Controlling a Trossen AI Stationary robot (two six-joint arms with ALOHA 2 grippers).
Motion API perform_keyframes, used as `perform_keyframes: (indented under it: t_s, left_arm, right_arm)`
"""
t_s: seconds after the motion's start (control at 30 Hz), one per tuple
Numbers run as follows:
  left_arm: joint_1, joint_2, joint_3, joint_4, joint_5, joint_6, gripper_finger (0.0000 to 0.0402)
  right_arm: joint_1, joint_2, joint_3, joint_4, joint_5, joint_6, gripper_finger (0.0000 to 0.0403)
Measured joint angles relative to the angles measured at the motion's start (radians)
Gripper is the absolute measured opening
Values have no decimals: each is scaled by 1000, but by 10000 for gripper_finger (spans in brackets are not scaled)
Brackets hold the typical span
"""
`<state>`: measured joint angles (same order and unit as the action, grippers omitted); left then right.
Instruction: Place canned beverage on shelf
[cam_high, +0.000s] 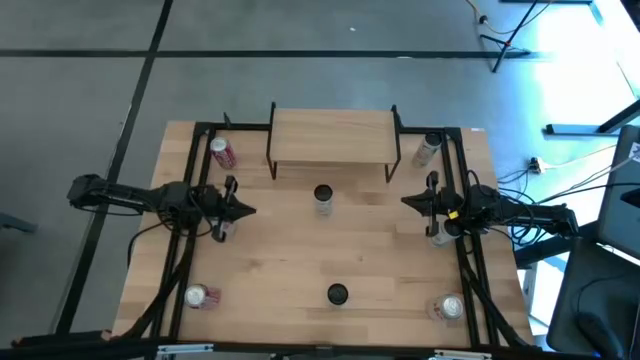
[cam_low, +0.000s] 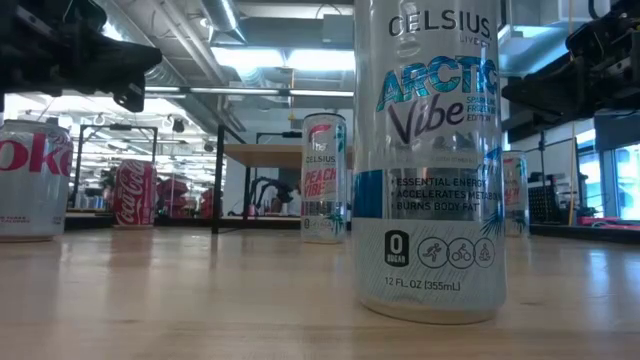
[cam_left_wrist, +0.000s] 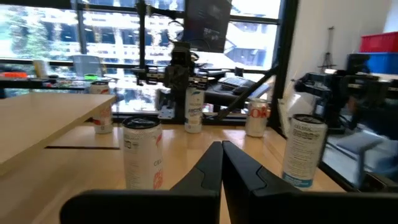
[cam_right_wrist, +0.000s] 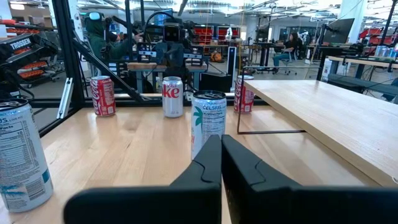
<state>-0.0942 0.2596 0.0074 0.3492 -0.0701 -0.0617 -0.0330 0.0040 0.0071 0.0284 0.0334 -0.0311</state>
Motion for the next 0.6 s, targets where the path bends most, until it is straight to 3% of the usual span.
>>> perform_keyframes:
  t_s: [0.1, 0.33, 0.6]
  left_arm:
    - [0, 0, 0, 31, -62, 27, 0]
    - [0, 0, 0, 166, -85, 54, 0]
    - [3, 22, 35, 269, -194, 104, 0]
  right_arm:
    - [0, 0, 0, 0, 0, 0, 1]
    - [0, 0, -1, 32, 3, 9, 1]
    - [0, 10, -1, 210, 47, 88, 1]
